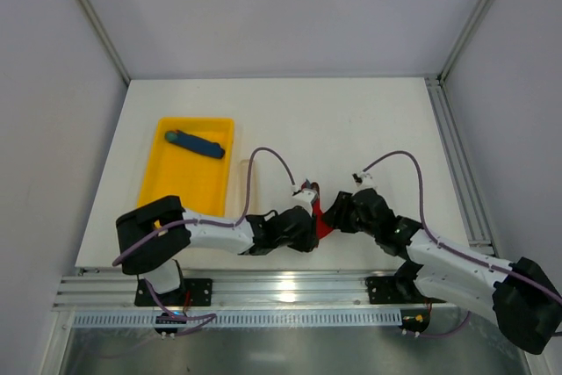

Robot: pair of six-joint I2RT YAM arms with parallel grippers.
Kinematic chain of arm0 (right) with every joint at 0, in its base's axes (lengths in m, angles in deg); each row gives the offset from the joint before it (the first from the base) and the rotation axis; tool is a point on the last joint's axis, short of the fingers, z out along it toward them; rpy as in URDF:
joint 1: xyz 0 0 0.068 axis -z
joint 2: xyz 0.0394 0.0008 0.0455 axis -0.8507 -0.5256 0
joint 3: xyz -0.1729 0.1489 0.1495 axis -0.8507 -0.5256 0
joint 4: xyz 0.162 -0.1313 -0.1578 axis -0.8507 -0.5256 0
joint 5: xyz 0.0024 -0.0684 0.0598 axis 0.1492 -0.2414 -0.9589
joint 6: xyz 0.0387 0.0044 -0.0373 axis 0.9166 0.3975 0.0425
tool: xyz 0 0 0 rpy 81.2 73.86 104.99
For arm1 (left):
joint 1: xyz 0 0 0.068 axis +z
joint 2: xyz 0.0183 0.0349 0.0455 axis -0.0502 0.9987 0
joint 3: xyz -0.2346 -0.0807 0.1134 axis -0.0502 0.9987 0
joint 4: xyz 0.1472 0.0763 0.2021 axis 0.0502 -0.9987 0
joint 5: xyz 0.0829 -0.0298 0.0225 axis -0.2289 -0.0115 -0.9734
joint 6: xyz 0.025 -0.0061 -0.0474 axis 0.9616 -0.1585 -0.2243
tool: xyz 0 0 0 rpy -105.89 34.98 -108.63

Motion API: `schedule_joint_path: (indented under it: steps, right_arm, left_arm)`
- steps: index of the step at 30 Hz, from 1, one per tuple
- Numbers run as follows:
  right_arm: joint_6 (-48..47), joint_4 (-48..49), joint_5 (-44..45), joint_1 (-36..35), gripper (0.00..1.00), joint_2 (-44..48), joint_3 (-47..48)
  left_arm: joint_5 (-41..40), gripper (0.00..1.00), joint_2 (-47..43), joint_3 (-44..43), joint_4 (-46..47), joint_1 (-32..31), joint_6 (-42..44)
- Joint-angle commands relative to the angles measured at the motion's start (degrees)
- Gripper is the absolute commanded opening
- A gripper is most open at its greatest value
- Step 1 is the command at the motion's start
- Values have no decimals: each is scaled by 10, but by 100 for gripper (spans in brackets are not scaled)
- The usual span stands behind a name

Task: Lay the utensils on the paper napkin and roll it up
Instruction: Roll the napkin at the center of the board, then pick up the utensils from the center of the board.

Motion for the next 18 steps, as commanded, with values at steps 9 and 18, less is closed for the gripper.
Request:
schedule_joint_path:
  steps: [9, 18]
  right_arm:
    - [-185, 15, -231, 147, 62, -155, 148]
    - [-188, 58, -265, 154, 63, -264, 157]
  left_arm:
    - [-4, 30, -1, 42, -29, -13, -7]
    - [-1, 30, -14, 55, -29, -13, -10]
